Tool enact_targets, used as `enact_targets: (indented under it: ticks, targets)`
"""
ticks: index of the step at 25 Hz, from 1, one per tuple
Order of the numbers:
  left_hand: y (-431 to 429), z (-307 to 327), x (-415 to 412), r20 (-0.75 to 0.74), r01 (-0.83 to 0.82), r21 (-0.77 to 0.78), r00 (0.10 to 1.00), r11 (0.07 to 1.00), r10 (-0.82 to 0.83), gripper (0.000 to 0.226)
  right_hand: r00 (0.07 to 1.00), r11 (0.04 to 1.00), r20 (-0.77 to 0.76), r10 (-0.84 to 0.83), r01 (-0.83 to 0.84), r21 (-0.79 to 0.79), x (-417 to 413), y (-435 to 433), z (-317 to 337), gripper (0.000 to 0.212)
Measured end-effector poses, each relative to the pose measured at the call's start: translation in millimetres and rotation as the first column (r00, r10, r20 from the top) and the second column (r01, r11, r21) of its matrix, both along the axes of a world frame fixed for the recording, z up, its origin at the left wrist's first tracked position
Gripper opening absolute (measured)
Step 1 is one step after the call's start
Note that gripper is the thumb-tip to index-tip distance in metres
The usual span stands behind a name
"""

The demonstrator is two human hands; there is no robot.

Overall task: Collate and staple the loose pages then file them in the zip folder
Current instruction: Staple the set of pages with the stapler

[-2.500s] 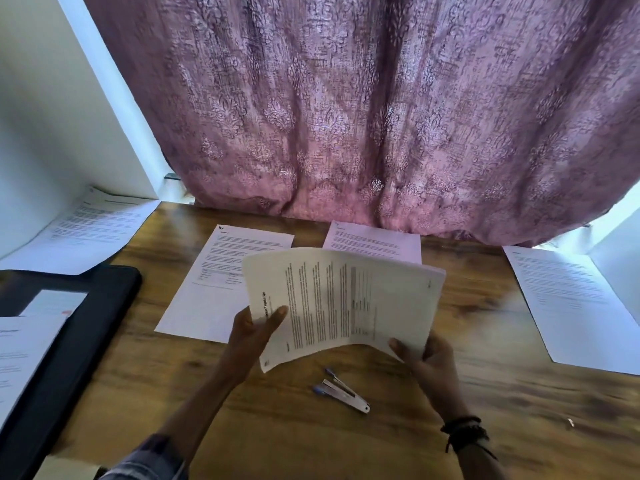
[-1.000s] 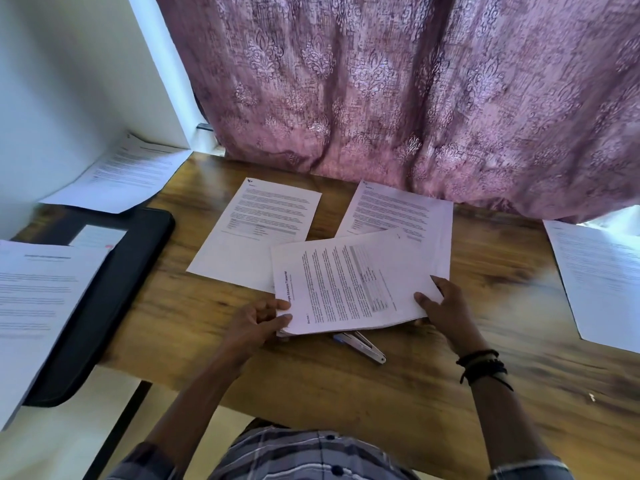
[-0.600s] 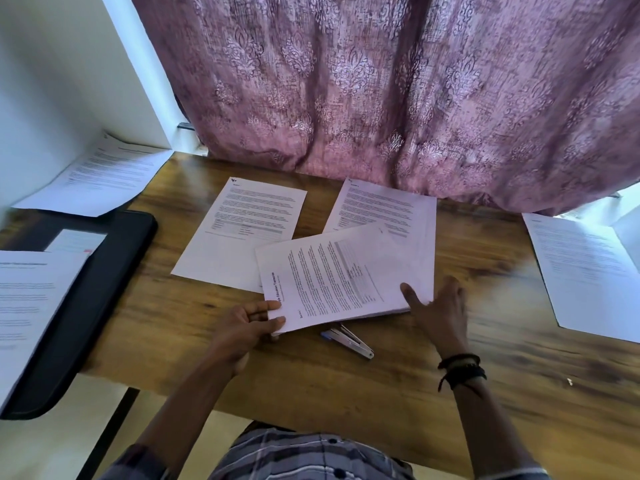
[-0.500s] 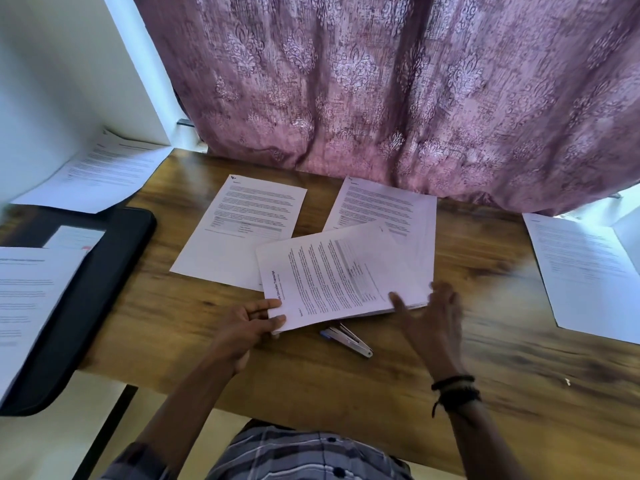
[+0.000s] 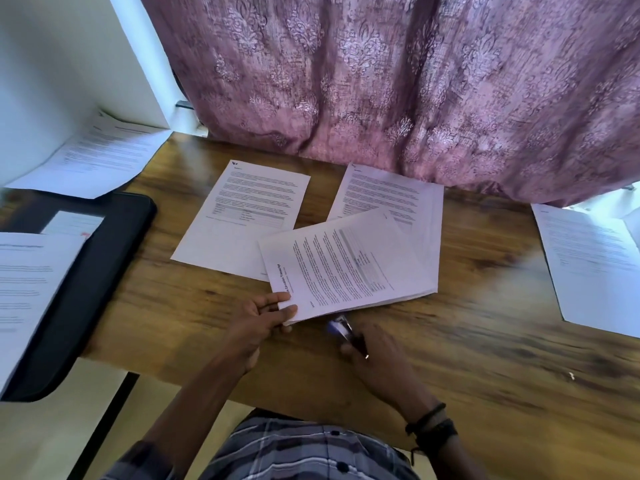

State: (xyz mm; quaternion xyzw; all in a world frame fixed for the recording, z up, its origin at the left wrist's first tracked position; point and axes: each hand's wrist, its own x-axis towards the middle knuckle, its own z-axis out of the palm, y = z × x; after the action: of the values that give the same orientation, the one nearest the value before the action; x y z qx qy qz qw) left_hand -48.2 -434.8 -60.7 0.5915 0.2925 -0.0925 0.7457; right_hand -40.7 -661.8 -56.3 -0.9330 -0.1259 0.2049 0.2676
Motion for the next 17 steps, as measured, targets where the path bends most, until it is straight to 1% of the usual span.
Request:
enact_targets:
  ticks: [1,2,3,4,5,6,7,8,11,12,13,15,17]
  targets:
    - [1,2,-1,0.003,0.002,-0.013,1.0,1.0,-0.002,0.033,0.992,0.993,-0.121,-0.025,0.039,0.113,-1,-4,6,0.013]
    - [1,3,-2,0.004,0.008,-0.026,1.0,1.0,-0.008,0.033,0.958,0.957,-0.283,-0.049,0.126,0.262,-3,-6,14,0.014]
    - [1,3,-3,0.006,0.018,-0.04,1.0,0.999,-0.017,0.033,0.89,0.874,-0.453,-0.047,0.256,0.413,-5,-6,23,0.015]
    - [1,4,-5,0.011,0.027,-0.054,1.0,0.998,-0.026,0.034,0.808,0.773,-0.589,-0.01,0.38,0.508,-8,-4,30,0.017]
    - [0,4,-6,0.015,0.031,-0.066,0.999,0.997,-0.03,0.035,0.73,0.686,-0.683,0.04,0.476,0.55,-10,1,34,0.02]
    - [-1,4,-7,0.02,0.033,-0.074,0.999,0.997,-0.031,0.037,0.673,0.64,-0.736,0.077,0.533,0.554,-12,7,33,0.026]
    - [-3,4,-8,0.024,0.032,-0.077,0.999,0.996,-0.03,0.039,0.632,0.626,-0.77,0.09,0.565,0.537,-13,14,31,0.034]
    - [-5,4,-8,0.029,0.028,-0.079,0.999,0.996,-0.026,0.04,0.604,0.631,-0.793,0.081,0.585,0.51,-13,21,27,0.038]
    - [-13,4,-9,0.029,-0.008,-0.088,1.0,0.996,0.011,0.039,0.508,0.666,-0.861,0.007,0.64,0.383,-13,40,17,0.03]
    - [-15,4,-10,0.029,-0.018,-0.09,0.999,0.996,0.021,0.039,0.474,0.67,-0.881,-0.003,0.654,0.35,-13,44,16,0.034]
    - [-17,4,-10,0.029,-0.026,-0.095,0.999,0.995,0.029,0.039,0.451,0.676,-0.892,-0.005,0.659,0.33,-11,48,16,0.044]
    - [-18,3,-9,0.026,-0.036,-0.108,0.999,0.994,0.039,0.041,0.435,0.676,-0.9,-0.003,0.665,0.319,-9,51,13,0.062]
    - [-19,0,-8,0.029,-0.047,-0.111,0.998,0.993,0.051,0.042,0.436,0.651,-0.9,0.027,0.675,0.347,-9,53,7,0.067]
